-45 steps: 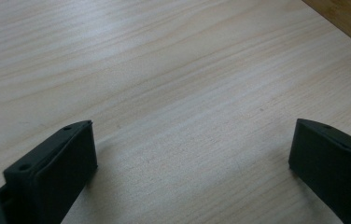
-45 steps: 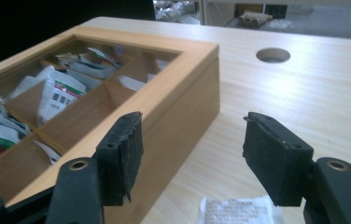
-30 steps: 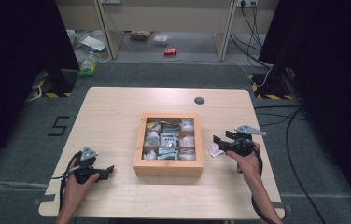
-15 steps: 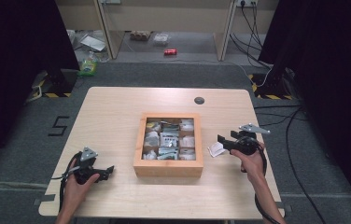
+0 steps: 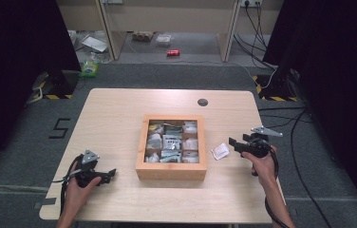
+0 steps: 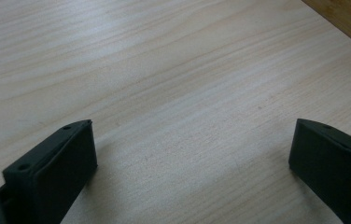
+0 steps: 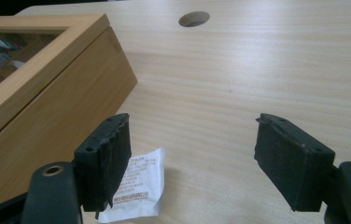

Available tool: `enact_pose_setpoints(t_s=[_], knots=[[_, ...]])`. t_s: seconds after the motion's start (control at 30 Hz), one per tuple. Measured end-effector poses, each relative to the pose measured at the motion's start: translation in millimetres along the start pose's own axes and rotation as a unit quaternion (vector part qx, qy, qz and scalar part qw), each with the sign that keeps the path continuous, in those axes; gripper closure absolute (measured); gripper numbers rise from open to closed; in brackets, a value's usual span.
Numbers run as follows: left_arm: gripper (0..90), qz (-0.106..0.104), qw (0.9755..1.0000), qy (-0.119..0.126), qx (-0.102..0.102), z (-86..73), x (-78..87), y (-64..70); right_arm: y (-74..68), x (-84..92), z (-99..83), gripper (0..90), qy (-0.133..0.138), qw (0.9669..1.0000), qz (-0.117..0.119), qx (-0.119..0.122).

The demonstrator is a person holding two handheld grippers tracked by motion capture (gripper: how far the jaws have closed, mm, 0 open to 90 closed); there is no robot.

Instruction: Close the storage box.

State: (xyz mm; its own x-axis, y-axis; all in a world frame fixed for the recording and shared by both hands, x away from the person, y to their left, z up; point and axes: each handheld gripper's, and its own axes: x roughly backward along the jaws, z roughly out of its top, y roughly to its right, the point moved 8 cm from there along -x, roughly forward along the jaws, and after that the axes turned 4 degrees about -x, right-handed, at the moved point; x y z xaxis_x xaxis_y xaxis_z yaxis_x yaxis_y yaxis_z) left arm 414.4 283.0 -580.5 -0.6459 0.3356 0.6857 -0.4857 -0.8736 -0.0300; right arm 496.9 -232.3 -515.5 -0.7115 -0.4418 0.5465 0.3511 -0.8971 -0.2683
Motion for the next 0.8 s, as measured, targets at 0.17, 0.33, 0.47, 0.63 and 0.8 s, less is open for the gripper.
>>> enact_pose_setpoints(t_s=[0.17,0.33,0.47,0.63,0.8], knots=[[0.2,0.0,1.0,0.0,0.0,0.0,0.0,0.0,2.3,-0.4,-1.5,27.4,-0.005,1.0,-0.003,-0.001],[0.2,0.0,1.0,0.0,0.0,0.0,0.0,0.0,8.8,-1.2,-5.7,27.1,-0.016,0.9997,-0.015,0.006],[0.2,0.0,1.0,0.0,0.0,0.0,0.0,0.0,17.5,-2.6,-11.1,26.9,-0.026,0.9993,-0.025,0.006],[0.2,0.0,1.0,0.0,0.0,0.0,0.0,0.0,24.9,-4.8,-17.0,26.7,-0.035,0.9987,-0.037,0.006],[0.2,0.0,1.0,0.0,0.0,0.0,0.0,0.0,29.8,-6.6,-21.0,26.5,-0.043,0.9976,-0.05,0.02]])
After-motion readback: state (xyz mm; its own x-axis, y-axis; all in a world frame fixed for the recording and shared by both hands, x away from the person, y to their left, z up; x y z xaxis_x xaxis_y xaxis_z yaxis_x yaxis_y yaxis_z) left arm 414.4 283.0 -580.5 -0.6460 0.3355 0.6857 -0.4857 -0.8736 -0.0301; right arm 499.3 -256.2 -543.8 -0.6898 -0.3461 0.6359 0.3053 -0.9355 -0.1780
